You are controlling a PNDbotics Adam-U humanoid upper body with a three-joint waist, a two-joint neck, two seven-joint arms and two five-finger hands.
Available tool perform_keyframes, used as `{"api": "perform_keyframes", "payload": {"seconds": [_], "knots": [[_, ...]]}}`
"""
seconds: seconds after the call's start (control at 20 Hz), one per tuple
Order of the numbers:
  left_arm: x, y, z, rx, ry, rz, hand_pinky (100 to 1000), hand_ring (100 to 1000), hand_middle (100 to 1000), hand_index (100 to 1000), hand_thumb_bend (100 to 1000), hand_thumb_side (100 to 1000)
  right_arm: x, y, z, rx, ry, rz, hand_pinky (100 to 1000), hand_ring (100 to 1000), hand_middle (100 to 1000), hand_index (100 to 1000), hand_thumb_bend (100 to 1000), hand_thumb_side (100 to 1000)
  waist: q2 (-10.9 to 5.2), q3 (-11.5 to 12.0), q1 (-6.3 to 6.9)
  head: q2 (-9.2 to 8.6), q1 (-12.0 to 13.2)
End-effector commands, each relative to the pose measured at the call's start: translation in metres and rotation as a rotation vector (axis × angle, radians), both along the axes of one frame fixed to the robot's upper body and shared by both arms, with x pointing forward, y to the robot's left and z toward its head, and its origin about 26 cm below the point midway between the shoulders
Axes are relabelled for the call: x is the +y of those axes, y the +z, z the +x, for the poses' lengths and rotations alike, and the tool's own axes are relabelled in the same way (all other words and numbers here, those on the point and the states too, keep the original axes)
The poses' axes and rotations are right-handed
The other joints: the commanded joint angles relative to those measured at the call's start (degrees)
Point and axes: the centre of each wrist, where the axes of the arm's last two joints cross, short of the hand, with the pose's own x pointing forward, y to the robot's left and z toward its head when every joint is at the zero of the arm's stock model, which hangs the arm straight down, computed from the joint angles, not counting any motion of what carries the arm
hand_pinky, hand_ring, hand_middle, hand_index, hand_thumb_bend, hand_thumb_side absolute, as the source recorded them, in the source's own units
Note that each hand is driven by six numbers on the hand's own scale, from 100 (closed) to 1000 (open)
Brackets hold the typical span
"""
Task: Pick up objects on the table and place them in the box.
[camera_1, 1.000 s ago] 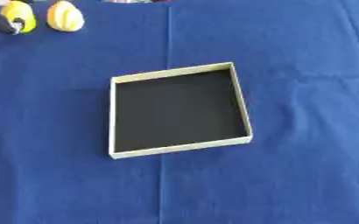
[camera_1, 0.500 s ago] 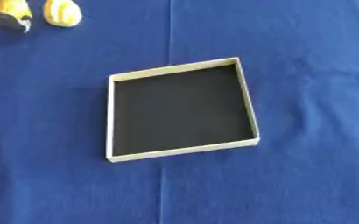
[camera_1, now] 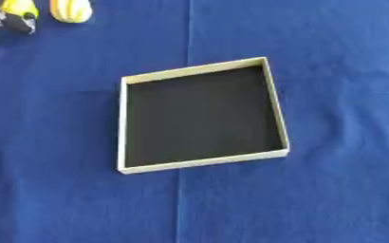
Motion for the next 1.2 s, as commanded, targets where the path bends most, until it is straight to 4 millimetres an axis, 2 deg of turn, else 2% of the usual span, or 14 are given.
{"api": "perform_keyframes", "payload": {"seconds": [0.05, 0.15, 0.2, 0.3, 0.5, 0.65, 0.9, 1.2], "knots": [[0.018, 0.014, -0.008, -0.012, 0.069, 0.015, 809, 791, 703, 819, 208, 100, -0.003, 0.007, -0.003, -0.026, -0.016, -0.005, 815, 912, 808, 814, 100, 939, -1.31, -0.21, -0.2, -0.88, 0.59], [0.019, 0.012, -0.008, -0.006, 0.091, 0.036, 778, 746, 633, 774, 189, 100, -0.004, 0.007, -0.003, -0.027, -0.015, -0.003, 815, 912, 808, 814, 100, 939, -1.27, -0.38, -0.16, -1.01, 0.8], [0.018, 0.011, -0.007, -0.009, 0.099, 0.048, 743, 702, 581, 740, 135, 100, -0.004, 0.007, -0.003, -0.027, -0.015, -0.002, 815, 912, 808, 813, 100, 941, -1.27, -0.43, -0.15, -1.0, 0.84], [0.016, 0.011, -0.007, -0.035, 0.116, 0.085, 712, 669, 549, 716, 100, 100, -0.004, 0.006, -0.003, -0.021, -0.015, -0.001, 815, 912, 808, 813, 100, 944, -1.32, -0.48, -0.14, -0.86, 0.84], [0.009, 0.014, -0.006, -0.144, 0.148, 0.153, 669, 605, 497, 657, 100, 114, -0.005, 0.002, 0.0, -0.001, -0.017, -0.003, 815, 912, 807, 813, 100, 947, -1.65, -0.45, -0.09, -0.49, 0.76], [0.001, 0.017, -0.005, -0.219, 0.138, 0.194, 661, 595, 487, 650, 100, 124, -0.007, -0.001, 0.001, 0.01, -0.025, -0.001, 815, 912, 807, 813, 100, 945, -2.28, -0.25, -0.04, 0.07, 0.24], [-0.018, 0.031, -0.011, -0.303, 0.032, 0.277, 653, 584, 478, 638, 100, 104, -0.009, -0.003, 0.002, 0.018, -0.029, 0.004, 815, 911, 806, 813, 100, 939, -4.06, 0.42, -0.16, 0.79, -2.88], [-0.05, 0.053, -0.038, -0.369, -0.202, 0.422, 651, 583, 478, 638, 100, 100, -0.01, -0.005, -0.004, 0.008, -0.025, -0.004, 815, 907, 805, 814, 100, 926, -6.81, 1.54, -0.65, 2.63, -4.8]]}}
